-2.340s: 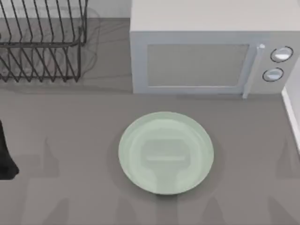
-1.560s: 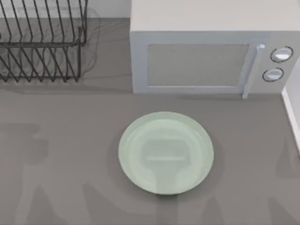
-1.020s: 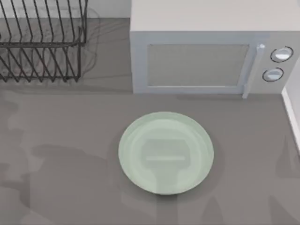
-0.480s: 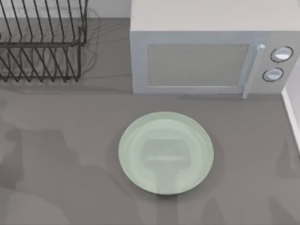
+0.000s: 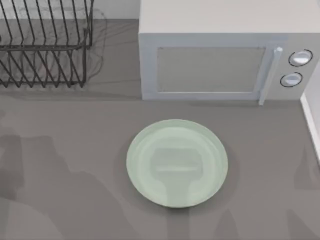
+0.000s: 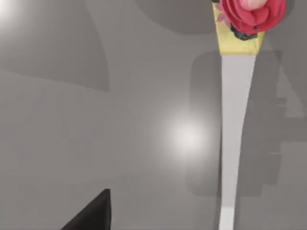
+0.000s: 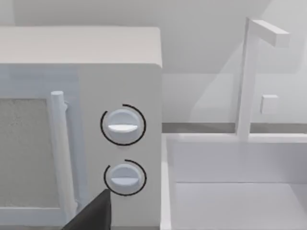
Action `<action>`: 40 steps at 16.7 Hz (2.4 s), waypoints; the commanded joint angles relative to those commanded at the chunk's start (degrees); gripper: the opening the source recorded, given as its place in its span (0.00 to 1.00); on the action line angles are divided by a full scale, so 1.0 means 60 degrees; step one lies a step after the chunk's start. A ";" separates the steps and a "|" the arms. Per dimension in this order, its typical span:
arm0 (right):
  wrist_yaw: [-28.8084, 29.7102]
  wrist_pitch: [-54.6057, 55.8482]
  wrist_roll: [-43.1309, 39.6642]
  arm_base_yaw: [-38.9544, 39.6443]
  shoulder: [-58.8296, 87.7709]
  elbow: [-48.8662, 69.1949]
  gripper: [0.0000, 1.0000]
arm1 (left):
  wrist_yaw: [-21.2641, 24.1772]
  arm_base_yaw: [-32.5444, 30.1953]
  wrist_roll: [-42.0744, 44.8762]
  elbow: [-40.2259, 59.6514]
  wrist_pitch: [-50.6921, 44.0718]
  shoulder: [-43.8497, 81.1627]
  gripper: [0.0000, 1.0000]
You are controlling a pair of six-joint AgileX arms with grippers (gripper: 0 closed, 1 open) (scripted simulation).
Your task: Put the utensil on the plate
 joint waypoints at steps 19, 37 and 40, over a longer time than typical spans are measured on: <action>0.0000 0.0000 0.0000 0.0000 0.0000 0.0000 1.00 | 0.0006 0.0028 0.0056 -0.1362 0.2521 0.1163 0.40; 0.0000 0.0000 0.0000 0.0000 0.0000 0.0000 1.00 | 0.0196 0.0028 0.0035 -0.0574 0.1341 0.0337 0.00; 0.0000 0.0000 0.0000 0.0000 0.0000 0.0000 1.00 | 0.0195 0.0016 0.0031 0.0127 -0.0098 -0.0038 0.00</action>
